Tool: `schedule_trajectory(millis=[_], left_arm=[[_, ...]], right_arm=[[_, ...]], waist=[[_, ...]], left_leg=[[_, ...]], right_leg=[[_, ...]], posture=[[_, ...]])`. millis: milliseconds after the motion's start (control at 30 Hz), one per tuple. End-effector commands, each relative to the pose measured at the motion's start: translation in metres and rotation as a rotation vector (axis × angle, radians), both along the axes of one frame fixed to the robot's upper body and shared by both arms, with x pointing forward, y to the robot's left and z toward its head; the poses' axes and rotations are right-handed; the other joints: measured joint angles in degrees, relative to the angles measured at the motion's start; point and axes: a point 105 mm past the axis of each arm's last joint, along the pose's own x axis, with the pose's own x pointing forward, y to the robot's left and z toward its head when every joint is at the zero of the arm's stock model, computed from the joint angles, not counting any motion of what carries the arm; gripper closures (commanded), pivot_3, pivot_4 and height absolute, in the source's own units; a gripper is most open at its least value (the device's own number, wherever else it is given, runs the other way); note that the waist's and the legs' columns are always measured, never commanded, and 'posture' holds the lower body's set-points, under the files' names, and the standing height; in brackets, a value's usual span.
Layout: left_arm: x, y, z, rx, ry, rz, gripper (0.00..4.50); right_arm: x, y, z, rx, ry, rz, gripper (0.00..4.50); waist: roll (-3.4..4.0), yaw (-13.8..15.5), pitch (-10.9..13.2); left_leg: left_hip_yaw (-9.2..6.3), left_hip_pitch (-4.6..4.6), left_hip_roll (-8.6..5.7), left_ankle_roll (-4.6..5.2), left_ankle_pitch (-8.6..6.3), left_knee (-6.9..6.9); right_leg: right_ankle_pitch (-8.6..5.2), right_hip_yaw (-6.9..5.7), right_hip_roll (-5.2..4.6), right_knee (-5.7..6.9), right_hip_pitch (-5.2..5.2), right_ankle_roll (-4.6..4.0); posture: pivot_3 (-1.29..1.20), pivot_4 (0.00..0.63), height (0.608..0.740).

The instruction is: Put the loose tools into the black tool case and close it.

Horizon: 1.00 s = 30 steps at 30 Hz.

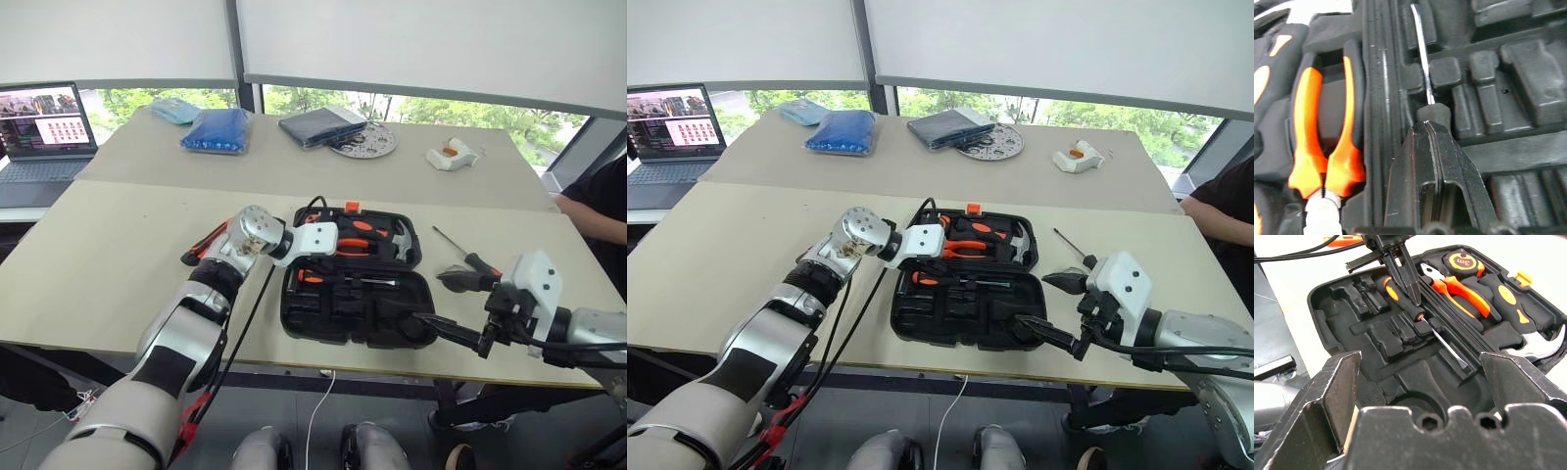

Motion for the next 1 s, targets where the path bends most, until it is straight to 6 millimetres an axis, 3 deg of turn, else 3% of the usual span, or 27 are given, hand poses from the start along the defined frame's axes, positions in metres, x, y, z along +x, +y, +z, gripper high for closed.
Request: schedule_trajectory(millis=[33,133,300,400,500,600,800,1000], left_arm=[[0.001,0.007,0.017,-0.108,0.068,0.025,4.48],[-0.008,0.017,0.059,-0.321,0.193,0.004,3.8],[-0.034,0.046,0.11,-0.547,0.292,-0.029,1.94],[-0.057,0.06,0.116,-0.555,0.315,-0.037,1.01],[-0.073,0.065,0.111,-0.519,0.322,-0.035,0.01],[-0.079,0.064,0.109,-0.512,0.34,-0.034,0.01],[-0.089,0.059,0.103,-0.477,0.326,-0.06,0.01],[-0.092,0.055,0.102,-0.484,0.301,-0.062,0.01]], right_arm=[[-0.004,-0.013,0.014,-0.006,-0.055,-0.074,0.0],[-0.01,-0.034,0.015,-0.023,-0.035,-0.175,0.0],[-0.029,-0.075,0.015,-0.036,0.003,-0.362,0.0],[-0.033,-0.101,0.013,-0.061,0.016,-0.485,0.0],[-0.025,-0.112,0.013,-0.093,0.006,-0.535,0.0],[-0.009,-0.116,0.013,-0.131,0.0,-0.55,0.0],[0.054,-0.12,0.016,-0.235,0.023,-0.547,0.0],[0.108,-0.129,0.004,-0.374,0.143,-0.577,0.0]], waist=[[0.0,-0.04,0.0],[0.0,-0.26,0.0],[0.09,-0.39,-0.02],[0.21,-0.39,-0.09],[0.23,-0.42,-0.1],[0.28,-0.35,-0.07],[0.41,-1.08,-0.07],[0.52,-1.71,-0.03]], left_leg=[[0.0,-0.01,0.0,0.0,0.0,0.0],[0.0,-0.07,0.01,-0.01,0.01,0.0],[0.01,-0.09,0.02,-0.09,0.06,0.01],[0.0,0.07,0.01,-0.09,0.05,0.0],[0.01,0.18,0.0,-0.1,0.05,0.01],[0.01,0.2,-0.03,-0.13,0.05,0.01],[0.02,0.32,-0.04,-0.27,0.17,-0.02],[0.03,0.23,0.02,-0.44,0.33,-0.12]], right_leg=[[0.01,0.0,0.0,0.0,-0.01,0.01],[0.0,0.0,0.02,0.03,-0.08,0.01],[0.02,0.02,0.09,0.1,-0.13,-0.04],[-0.06,0.07,0.07,0.08,0.04,0.09],[-0.09,0.17,0.06,0.06,0.15,0.15],[-0.01,0.19,0.0,0.09,0.14,0.2],[0.06,0.35,0.01,0.11,0.13,-0.01],[-0.06,0.52,0.24,0.17,0.0,-0.24]], posture=[[0.0,0.15,0.718],[0.0,0.15,0.718],[0.0,0.15,0.718],[0.0,0.15,0.718],[0.0,0.15,0.718],[0.0,0.15,0.718],[0.0,0.15,0.718],[0.0,0.15,0.718]])
